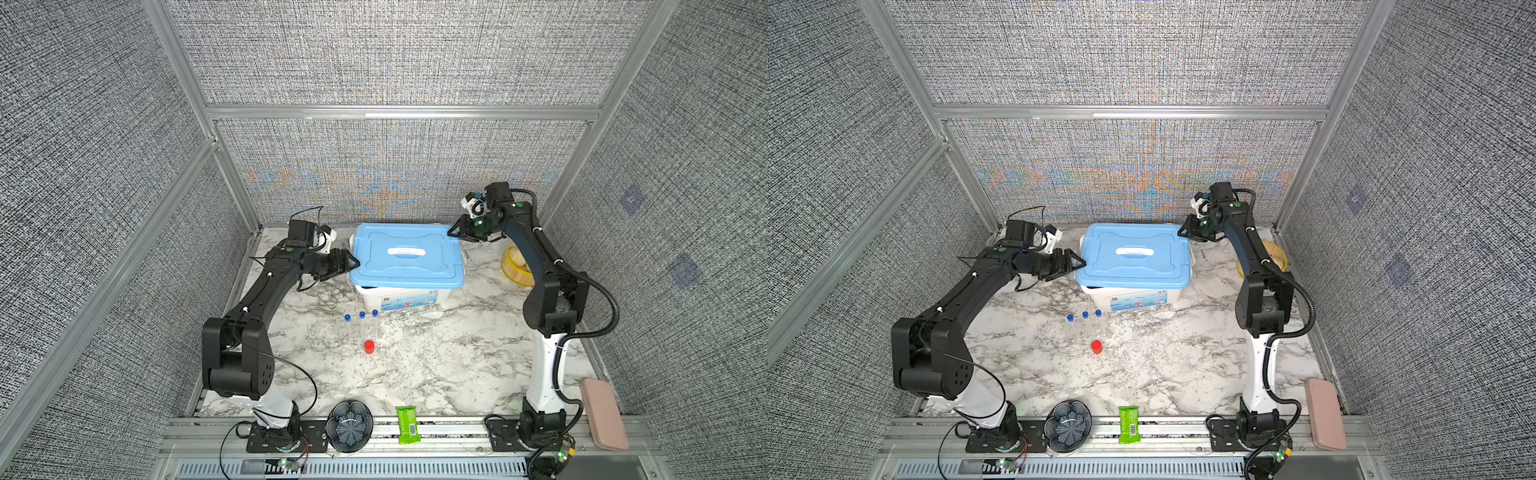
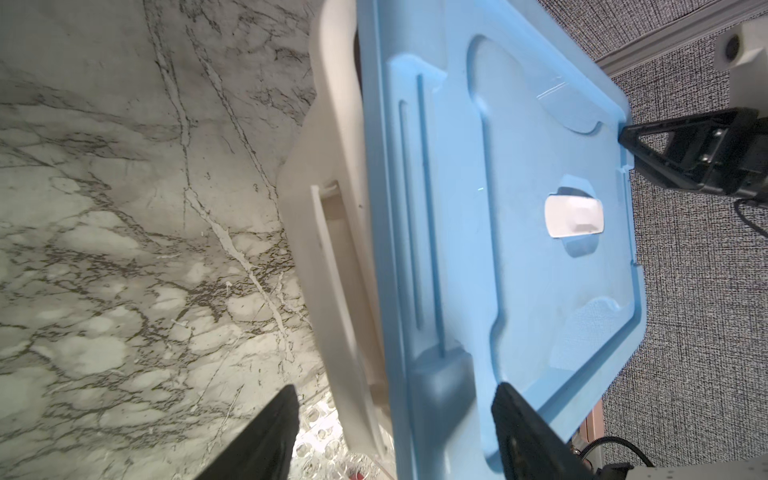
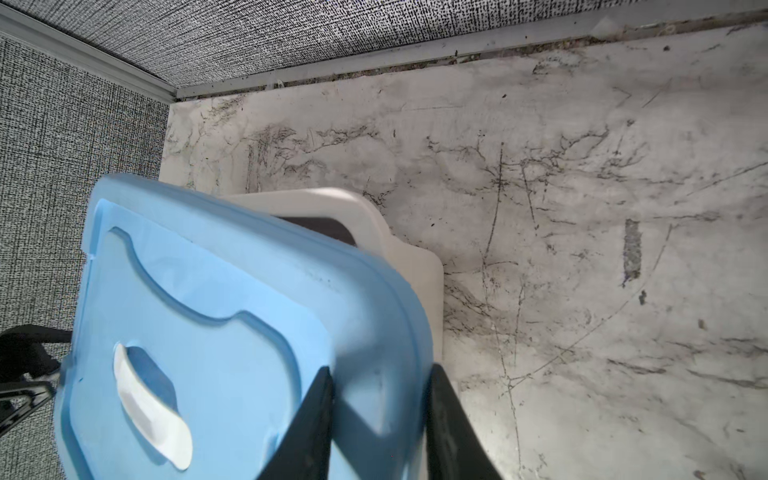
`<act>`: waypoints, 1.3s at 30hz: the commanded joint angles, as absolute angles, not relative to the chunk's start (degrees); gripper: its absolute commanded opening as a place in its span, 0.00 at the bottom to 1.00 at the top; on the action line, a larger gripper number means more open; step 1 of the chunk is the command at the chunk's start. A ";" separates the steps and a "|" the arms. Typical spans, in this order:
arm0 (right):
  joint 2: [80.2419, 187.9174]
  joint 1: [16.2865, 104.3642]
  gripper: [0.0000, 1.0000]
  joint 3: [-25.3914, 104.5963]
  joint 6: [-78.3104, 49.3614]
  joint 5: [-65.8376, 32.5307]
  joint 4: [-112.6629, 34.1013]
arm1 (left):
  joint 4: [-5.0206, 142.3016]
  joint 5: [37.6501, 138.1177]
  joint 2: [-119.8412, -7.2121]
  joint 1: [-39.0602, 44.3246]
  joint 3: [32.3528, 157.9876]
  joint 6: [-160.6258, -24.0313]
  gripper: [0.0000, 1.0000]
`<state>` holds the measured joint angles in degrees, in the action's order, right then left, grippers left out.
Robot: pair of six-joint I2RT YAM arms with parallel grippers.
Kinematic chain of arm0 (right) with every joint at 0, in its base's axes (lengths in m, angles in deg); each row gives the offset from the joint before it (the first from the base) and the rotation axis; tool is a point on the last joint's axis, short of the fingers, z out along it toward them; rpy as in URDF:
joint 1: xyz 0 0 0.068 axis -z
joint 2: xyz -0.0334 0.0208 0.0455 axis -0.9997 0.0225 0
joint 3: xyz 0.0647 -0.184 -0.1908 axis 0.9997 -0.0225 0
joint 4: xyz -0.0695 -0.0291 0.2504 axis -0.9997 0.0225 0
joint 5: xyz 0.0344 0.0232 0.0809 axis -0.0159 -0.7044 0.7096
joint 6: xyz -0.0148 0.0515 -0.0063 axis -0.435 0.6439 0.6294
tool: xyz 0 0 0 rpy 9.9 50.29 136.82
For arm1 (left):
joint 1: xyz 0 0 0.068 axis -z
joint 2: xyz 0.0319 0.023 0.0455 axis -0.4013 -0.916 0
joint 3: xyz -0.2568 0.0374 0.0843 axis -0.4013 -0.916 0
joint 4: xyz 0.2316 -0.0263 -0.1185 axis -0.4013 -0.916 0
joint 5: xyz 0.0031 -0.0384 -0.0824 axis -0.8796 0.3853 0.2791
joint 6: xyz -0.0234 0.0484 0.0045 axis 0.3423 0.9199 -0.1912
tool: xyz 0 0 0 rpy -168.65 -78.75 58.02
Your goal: Organize the chemistry lab equipment
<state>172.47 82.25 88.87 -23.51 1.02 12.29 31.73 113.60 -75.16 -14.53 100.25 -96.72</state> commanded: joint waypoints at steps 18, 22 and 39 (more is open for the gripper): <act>177.24 80.77 0.30 93.45 -27.17 0.99 7.45 | 33.12 114.20 -77.44 -14.87 100.73 -99.36 0.77; 176.52 80.36 0.30 92.37 -22.49 -2.73 5.76 | 32.01 113.48 -78.51 -14.87 102.10 -98.85 0.77; 174.51 77.57 0.32 90.55 -14.84 -11.18 3.11 | 31.14 108.66 -78.69 -16.83 104.58 -100.46 0.76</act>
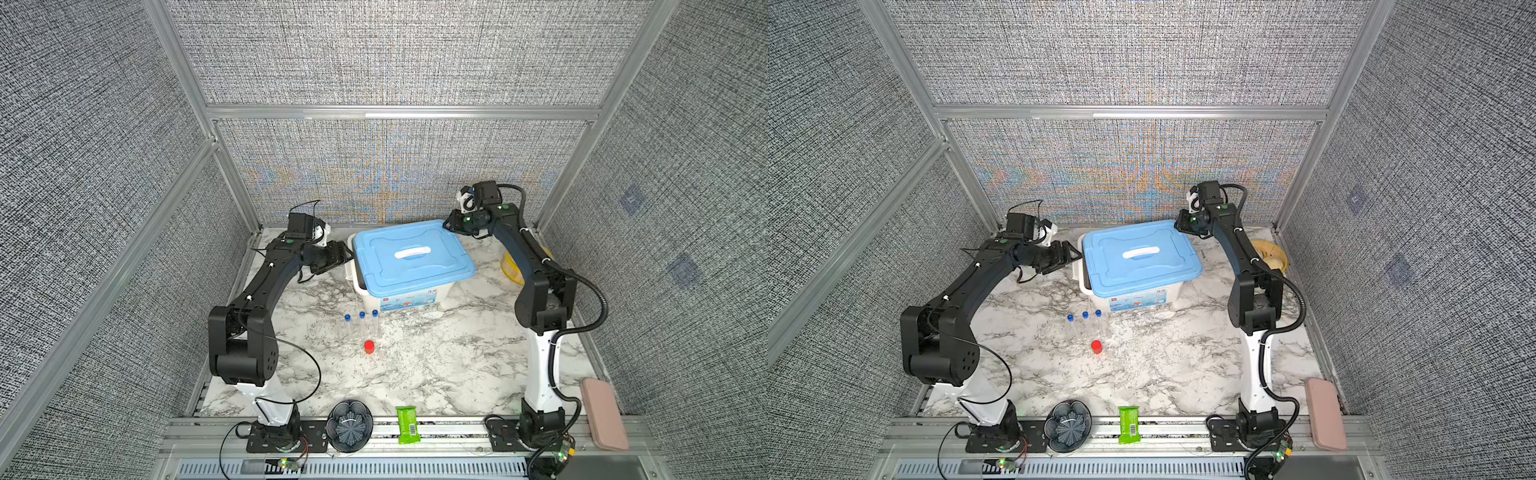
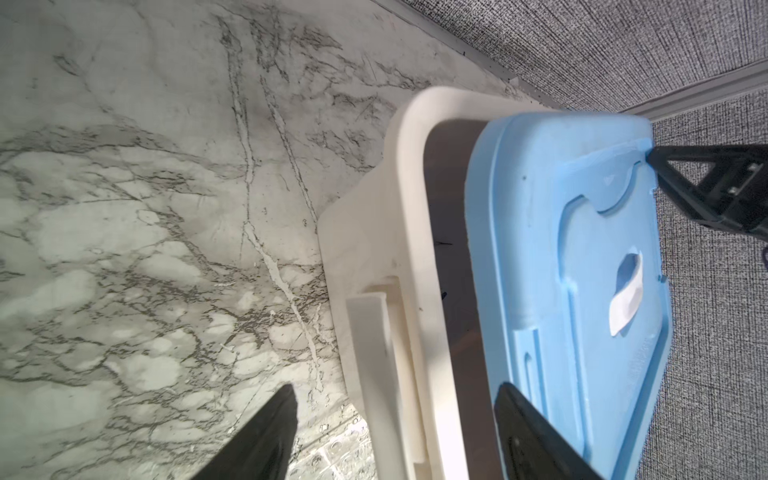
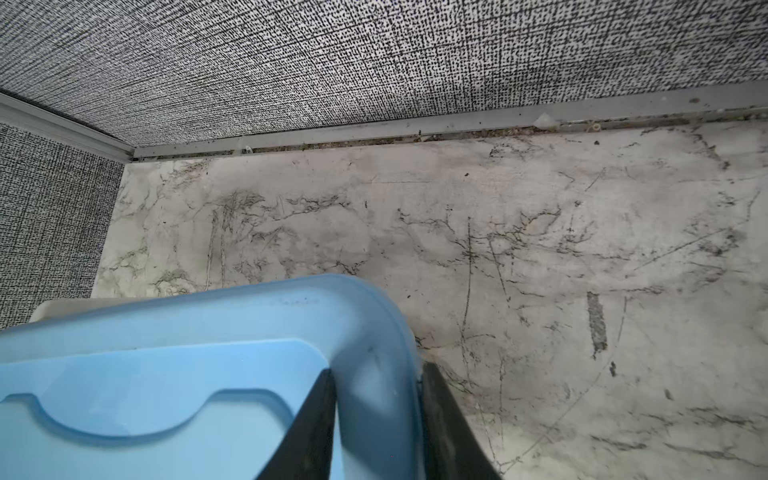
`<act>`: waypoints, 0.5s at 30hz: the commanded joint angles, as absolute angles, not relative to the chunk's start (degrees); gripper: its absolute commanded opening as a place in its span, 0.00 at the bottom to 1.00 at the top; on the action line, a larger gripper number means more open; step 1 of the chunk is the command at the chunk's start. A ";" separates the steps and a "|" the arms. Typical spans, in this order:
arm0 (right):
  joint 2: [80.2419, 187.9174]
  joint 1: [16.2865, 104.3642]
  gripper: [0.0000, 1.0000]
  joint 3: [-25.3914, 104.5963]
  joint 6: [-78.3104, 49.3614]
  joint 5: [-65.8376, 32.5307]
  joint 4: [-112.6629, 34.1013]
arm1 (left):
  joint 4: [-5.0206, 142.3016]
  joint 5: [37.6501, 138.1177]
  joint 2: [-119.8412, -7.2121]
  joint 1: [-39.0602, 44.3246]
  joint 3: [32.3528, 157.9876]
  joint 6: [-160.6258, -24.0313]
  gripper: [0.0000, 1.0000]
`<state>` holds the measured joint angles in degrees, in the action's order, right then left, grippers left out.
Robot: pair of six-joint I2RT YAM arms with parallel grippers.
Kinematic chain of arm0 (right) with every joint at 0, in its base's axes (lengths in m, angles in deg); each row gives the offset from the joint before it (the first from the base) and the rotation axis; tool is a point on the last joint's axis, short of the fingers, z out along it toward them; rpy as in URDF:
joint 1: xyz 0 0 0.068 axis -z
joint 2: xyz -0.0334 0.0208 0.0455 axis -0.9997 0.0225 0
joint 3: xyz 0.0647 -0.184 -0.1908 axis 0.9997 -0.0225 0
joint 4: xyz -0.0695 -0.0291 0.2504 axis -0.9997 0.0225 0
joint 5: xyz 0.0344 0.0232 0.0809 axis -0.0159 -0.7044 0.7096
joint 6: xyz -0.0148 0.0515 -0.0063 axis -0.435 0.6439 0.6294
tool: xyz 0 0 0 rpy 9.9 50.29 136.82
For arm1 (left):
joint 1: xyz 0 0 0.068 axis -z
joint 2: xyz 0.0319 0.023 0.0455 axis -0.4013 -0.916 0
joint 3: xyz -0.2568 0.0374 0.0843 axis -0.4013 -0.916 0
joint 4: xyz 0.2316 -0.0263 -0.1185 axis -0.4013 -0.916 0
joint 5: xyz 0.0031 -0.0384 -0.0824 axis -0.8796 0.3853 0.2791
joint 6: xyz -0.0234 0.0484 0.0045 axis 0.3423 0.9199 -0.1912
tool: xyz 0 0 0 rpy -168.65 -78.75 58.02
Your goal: Organize the chemistry lab equipment
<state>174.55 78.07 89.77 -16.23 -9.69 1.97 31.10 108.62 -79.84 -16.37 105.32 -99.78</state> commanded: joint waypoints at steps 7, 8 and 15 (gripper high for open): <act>172.79 77.02 0.33 90.02 -11.07 -12.41 3.99 | 33.21 111.31 -78.40 -17.21 103.92 -101.29 0.77; 172.40 77.02 0.34 89.96 -10.76 -12.38 3.98 | 33.17 110.98 -78.66 -17.16 104.10 -101.31 0.76; 170.17 76.23 0.38 89.04 -10.52 -11.97 1.98 | 33.15 110.53 -79.78 -17.22 104.47 -101.08 0.76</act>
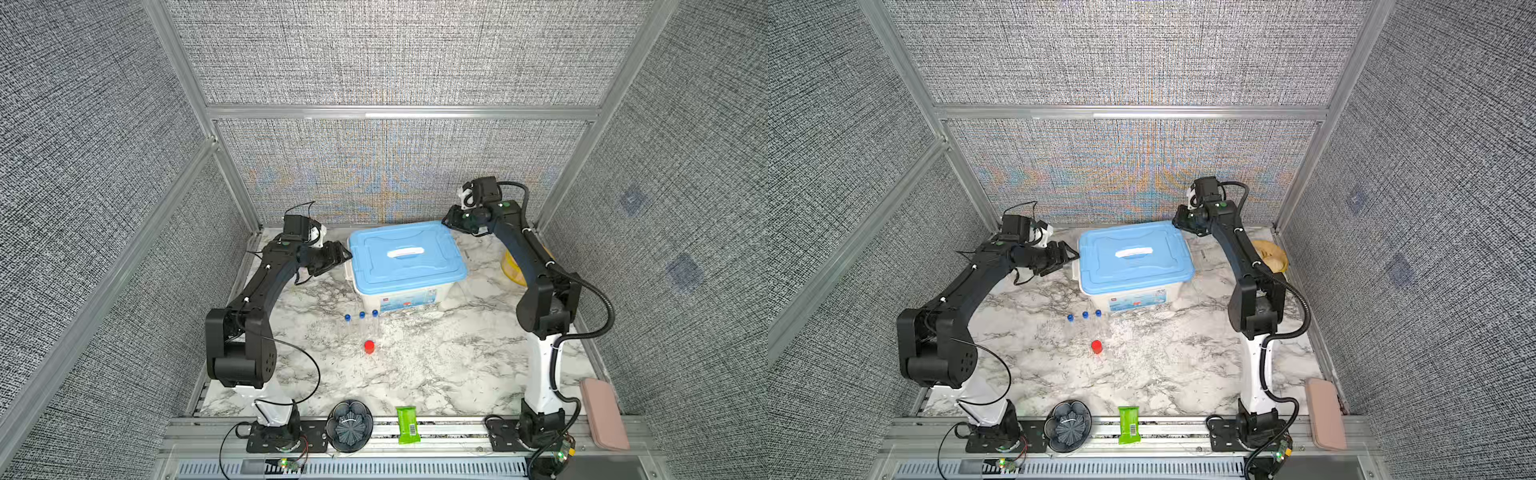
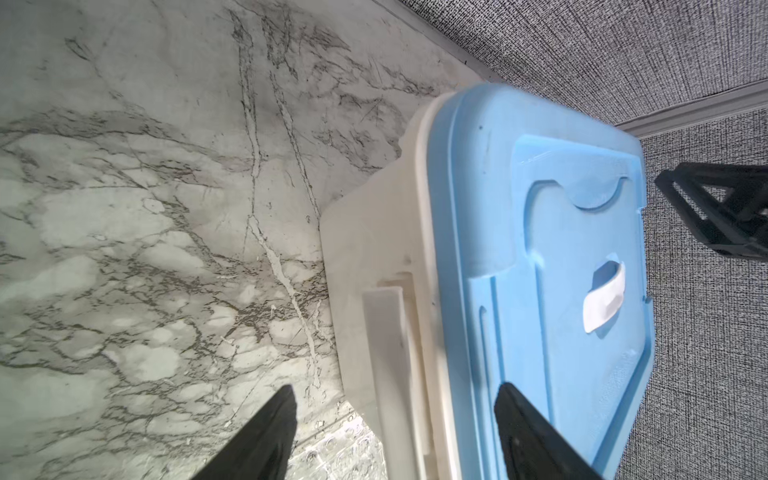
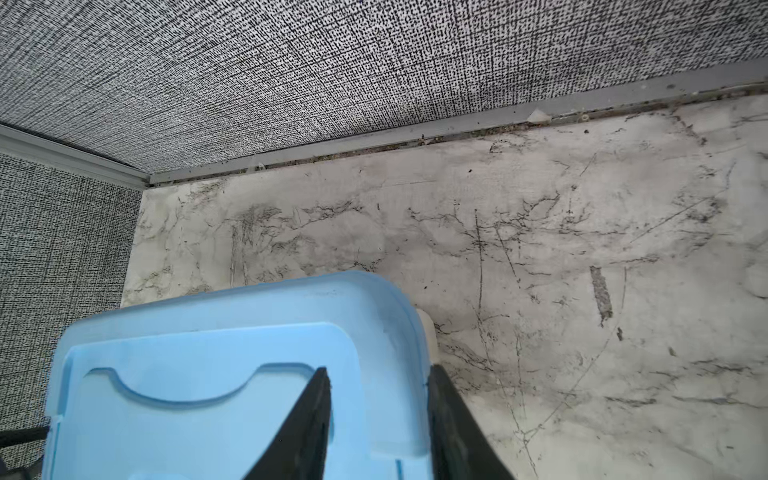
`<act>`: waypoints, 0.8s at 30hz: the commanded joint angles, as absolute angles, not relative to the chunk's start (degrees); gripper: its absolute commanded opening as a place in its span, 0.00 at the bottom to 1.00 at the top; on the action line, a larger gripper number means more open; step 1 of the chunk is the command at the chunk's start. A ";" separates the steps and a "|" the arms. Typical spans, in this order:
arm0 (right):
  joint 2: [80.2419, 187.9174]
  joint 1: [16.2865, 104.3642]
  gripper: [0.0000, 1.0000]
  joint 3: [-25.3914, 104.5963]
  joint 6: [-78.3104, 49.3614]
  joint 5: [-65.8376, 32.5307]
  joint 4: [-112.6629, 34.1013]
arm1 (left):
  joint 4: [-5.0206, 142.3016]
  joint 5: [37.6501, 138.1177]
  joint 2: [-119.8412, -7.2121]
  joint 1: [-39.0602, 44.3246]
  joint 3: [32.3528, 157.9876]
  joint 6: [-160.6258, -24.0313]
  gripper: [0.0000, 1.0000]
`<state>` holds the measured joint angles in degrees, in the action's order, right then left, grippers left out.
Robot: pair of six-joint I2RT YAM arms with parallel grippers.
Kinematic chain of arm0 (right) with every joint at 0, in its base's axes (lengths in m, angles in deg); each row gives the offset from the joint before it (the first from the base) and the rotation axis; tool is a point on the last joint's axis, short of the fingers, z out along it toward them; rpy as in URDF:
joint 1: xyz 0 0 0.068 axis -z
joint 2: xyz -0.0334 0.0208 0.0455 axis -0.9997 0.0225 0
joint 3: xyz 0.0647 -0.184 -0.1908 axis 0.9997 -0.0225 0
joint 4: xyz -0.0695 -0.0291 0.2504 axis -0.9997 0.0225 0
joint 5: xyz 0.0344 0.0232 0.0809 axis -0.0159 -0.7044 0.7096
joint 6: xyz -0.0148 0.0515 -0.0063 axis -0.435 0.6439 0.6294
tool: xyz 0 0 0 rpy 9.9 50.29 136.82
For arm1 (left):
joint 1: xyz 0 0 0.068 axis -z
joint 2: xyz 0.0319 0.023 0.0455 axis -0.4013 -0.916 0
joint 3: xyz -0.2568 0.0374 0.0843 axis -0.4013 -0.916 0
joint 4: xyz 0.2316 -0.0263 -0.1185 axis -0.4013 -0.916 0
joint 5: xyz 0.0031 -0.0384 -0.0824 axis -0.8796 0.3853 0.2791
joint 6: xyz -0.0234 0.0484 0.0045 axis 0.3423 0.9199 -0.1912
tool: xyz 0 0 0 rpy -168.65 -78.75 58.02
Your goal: Organize the chemistry lab equipment
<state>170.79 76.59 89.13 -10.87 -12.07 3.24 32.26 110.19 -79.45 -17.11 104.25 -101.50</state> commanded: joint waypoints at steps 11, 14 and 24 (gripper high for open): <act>165.91 77.08 0.54 83.23 -15.95 -11.02 4.09 | 34.02 111.13 -77.10 -17.16 102.51 -102.04 0.79; 163.85 77.19 0.55 80.85 -17.61 -9.86 6.99 | 34.73 110.56 -77.42 -17.15 102.81 -102.35 0.82; 159.31 77.37 0.58 70.92 -17.78 -3.00 7.38 | 33.42 109.28 -80.12 -16.31 104.02 -102.40 0.99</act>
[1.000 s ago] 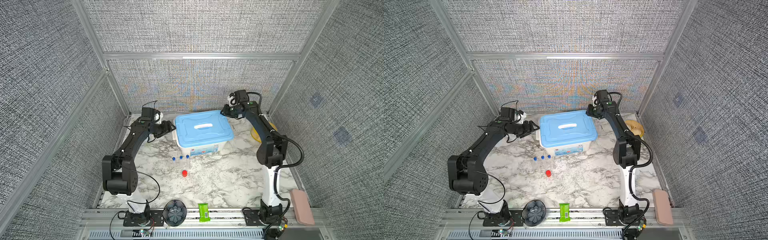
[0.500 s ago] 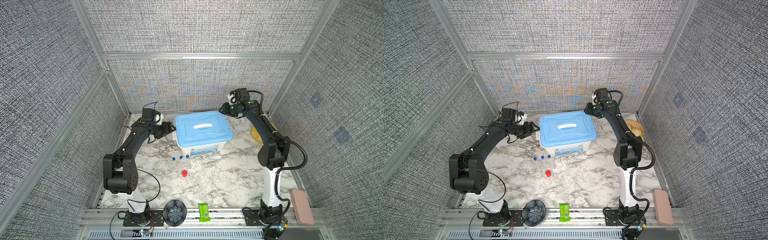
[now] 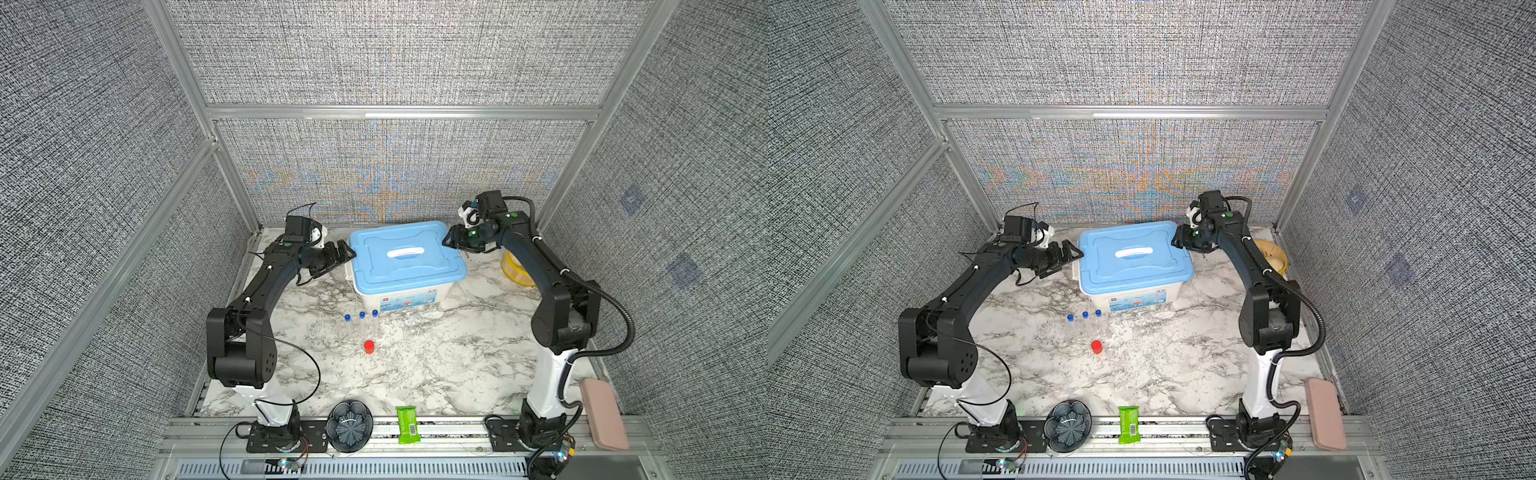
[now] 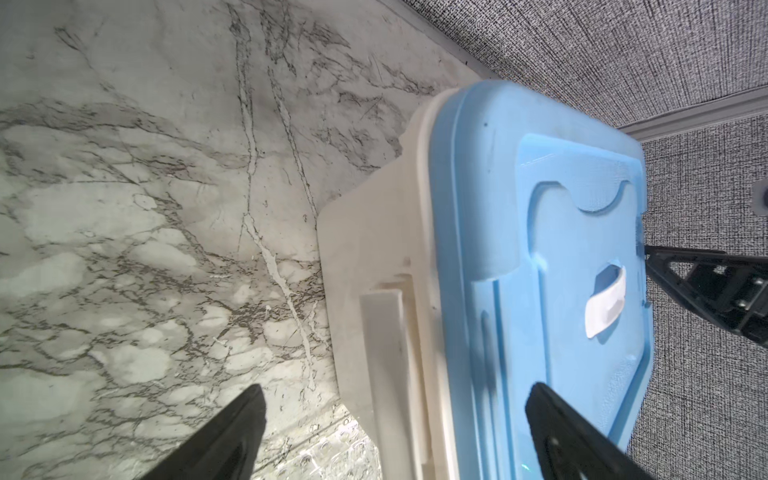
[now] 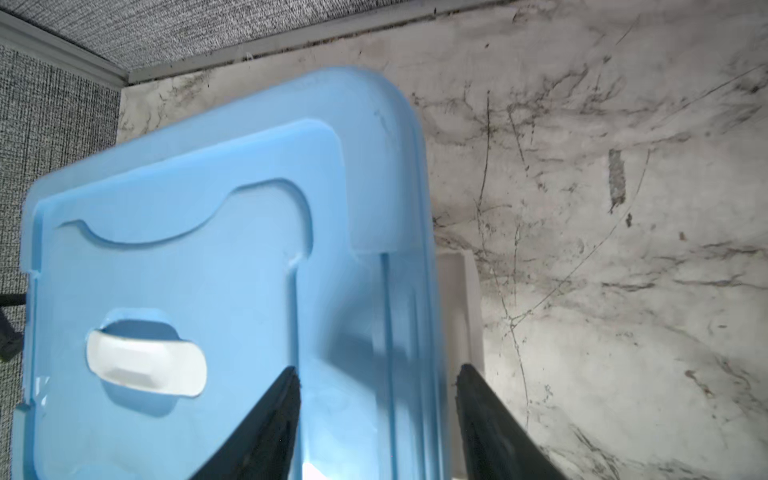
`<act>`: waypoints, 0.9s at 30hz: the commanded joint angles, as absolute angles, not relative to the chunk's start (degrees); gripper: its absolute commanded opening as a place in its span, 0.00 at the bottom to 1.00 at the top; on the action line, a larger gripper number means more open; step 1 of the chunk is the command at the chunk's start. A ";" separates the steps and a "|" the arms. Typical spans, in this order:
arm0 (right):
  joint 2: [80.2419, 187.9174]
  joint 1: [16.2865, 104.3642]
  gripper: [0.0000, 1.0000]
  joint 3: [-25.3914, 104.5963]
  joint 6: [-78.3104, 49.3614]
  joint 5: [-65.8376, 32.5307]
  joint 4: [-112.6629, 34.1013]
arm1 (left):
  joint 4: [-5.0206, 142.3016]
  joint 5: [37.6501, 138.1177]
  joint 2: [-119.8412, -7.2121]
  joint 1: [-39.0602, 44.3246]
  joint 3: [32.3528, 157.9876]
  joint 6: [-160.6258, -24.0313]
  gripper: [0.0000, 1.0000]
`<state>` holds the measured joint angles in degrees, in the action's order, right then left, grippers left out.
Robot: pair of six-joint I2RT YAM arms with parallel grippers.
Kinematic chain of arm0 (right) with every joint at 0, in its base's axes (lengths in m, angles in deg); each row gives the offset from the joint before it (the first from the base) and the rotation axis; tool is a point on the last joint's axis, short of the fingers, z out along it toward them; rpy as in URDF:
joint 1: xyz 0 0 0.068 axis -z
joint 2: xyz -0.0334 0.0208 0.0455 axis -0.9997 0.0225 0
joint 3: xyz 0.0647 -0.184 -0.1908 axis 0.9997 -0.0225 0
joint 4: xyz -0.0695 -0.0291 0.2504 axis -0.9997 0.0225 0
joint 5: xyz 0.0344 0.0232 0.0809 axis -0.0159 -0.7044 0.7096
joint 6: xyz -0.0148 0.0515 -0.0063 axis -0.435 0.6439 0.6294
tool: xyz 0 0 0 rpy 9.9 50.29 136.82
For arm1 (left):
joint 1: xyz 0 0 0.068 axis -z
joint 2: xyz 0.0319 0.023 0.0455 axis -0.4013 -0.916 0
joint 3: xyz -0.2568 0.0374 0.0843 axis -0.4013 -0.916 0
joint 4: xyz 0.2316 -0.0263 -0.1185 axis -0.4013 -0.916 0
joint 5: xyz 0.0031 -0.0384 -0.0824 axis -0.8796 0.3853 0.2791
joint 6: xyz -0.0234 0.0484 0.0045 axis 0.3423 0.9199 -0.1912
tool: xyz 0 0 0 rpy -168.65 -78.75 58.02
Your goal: Organize the chemistry lab equipment
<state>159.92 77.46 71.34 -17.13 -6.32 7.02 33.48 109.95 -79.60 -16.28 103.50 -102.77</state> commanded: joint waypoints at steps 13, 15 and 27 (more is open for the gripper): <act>158.89 77.21 0.45 70.69 -16.87 2.67 5.03 | 32.06 109.39 -81.11 -15.79 104.59 -101.44 0.98; 158.56 77.36 0.45 69.95 -17.00 1.37 4.90 | 31.06 108.78 -81.26 -15.78 104.74 -101.22 0.97; 153.86 84.60 0.99 58.35 -19.06 10.48 -5.43 | 34.64 113.20 -80.49 -15.82 103.02 -103.33 0.65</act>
<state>153.48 83.74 59.82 -19.38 3.23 -0.69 32.76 111.37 -80.25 -15.84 102.65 -103.01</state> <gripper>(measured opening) 0.999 0.693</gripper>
